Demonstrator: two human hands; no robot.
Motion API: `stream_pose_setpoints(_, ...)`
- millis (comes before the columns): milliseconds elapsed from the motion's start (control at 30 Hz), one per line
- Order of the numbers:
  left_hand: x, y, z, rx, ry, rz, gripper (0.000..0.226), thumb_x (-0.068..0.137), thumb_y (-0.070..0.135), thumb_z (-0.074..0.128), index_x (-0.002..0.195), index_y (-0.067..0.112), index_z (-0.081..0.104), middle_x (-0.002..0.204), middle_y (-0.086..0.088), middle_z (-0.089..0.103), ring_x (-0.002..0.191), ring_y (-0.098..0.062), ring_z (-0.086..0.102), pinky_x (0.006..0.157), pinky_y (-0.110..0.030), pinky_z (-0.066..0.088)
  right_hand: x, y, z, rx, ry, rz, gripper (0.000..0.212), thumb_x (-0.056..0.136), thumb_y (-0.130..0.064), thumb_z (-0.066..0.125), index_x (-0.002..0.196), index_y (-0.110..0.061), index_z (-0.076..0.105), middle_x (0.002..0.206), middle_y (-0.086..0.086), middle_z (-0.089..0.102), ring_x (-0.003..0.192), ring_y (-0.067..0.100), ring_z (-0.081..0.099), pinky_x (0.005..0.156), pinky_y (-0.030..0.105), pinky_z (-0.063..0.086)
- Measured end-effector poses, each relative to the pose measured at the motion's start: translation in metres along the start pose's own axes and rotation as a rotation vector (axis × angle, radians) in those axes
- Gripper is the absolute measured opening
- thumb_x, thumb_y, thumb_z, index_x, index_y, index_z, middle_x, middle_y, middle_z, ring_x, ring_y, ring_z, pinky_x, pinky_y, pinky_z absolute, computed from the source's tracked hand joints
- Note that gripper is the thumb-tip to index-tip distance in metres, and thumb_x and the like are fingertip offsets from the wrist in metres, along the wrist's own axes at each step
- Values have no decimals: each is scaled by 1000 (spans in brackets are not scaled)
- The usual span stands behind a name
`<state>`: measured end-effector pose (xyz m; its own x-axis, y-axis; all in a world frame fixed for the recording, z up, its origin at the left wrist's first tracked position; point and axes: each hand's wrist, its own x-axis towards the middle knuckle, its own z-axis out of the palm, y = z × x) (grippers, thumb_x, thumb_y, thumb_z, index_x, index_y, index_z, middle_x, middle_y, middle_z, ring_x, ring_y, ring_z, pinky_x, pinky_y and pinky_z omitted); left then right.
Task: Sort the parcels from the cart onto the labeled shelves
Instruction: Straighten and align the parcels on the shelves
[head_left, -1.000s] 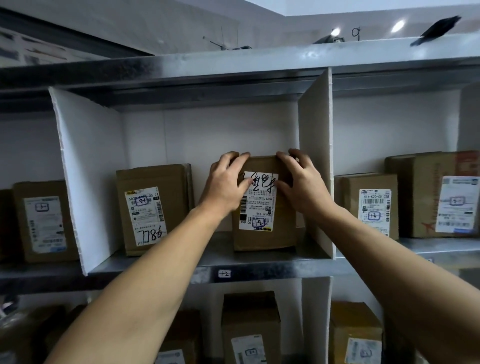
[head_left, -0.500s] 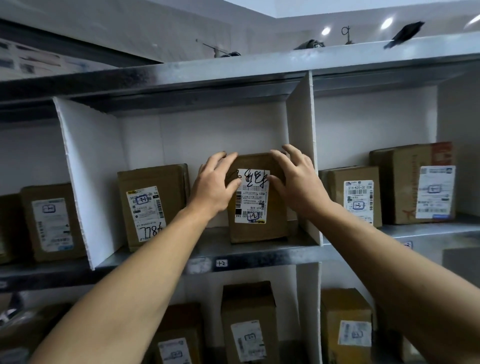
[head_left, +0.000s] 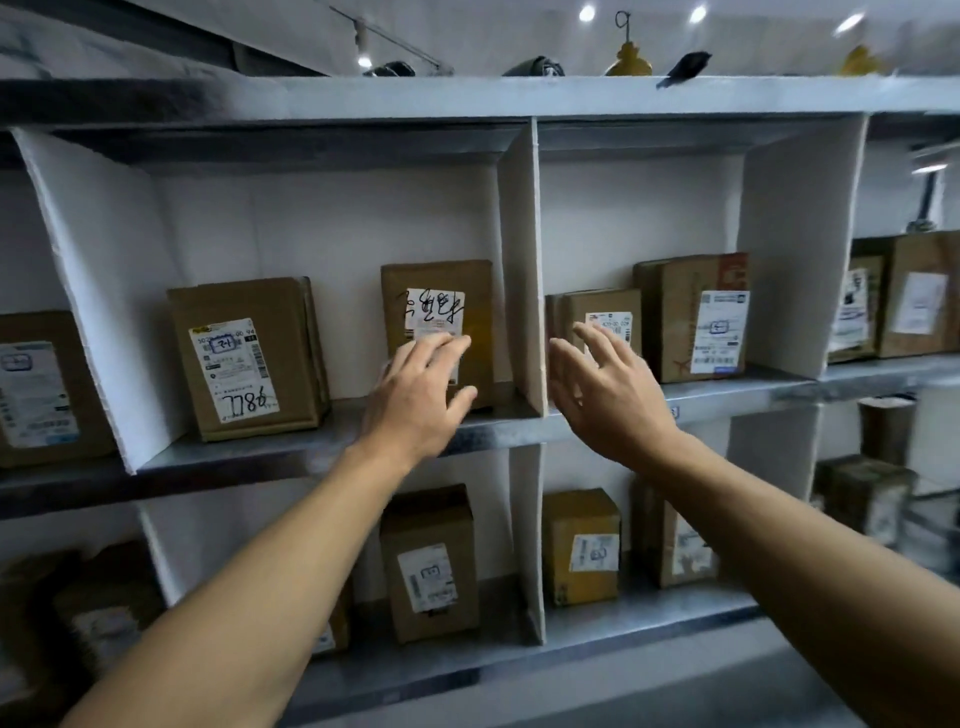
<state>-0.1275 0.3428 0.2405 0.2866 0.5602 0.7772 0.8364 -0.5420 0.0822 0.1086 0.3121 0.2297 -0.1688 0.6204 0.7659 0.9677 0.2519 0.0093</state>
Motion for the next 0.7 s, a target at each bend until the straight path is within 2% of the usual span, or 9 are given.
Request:
stream_pose_setpoints(133, -6, 40, 20, -66, -30, 30, 58, 91, 34, 63, 145, 21, 43, 144, -2, 46, 134, -22, 38, 112, -43, 35, -27, 31, -18, -7, -48, 84, 51, 97, -37, 59, 144, -17, 48, 151, 18, 44, 140, 39, 40, 107, 54, 43)
stream_pose_setpoints(333, 24, 91, 45, -148, -2, 80, 56, 90, 29, 66, 142, 19, 47, 140, -2, 49, 130, -22, 42, 109, -41, 39, -30, 83, -33, 75, -20, 153, 55, 98, -32, 61, 148, -15, 45, 153, 16, 41, 139, 37, 40, 109, 49, 40)
stream_pose_setpoints(500, 68, 121, 77, -126, 25, 124, 57, 90, 30, 65, 142, 18, 46, 140, -4, 48, 130, -22, 41, 111, -40, 36, -5, 130, -24, 131, -22, 115, 59, 97, -33, 62, 150, -18, 41, 156, 15, 37, 141, 37, 36, 111, 50, 37)
stream_pose_setpoints(700, 121, 132, 119, -64, 54, 0, 58, 92, 29, 63, 145, 19, 43, 144, -4, 45, 132, -22, 39, 113, -37, 30, 45, 180, 0, 201, -53, 5, 62, 97, -31, 61, 153, -18, 38, 159, 15, 33, 141, 39, 37, 113, 46, 34)
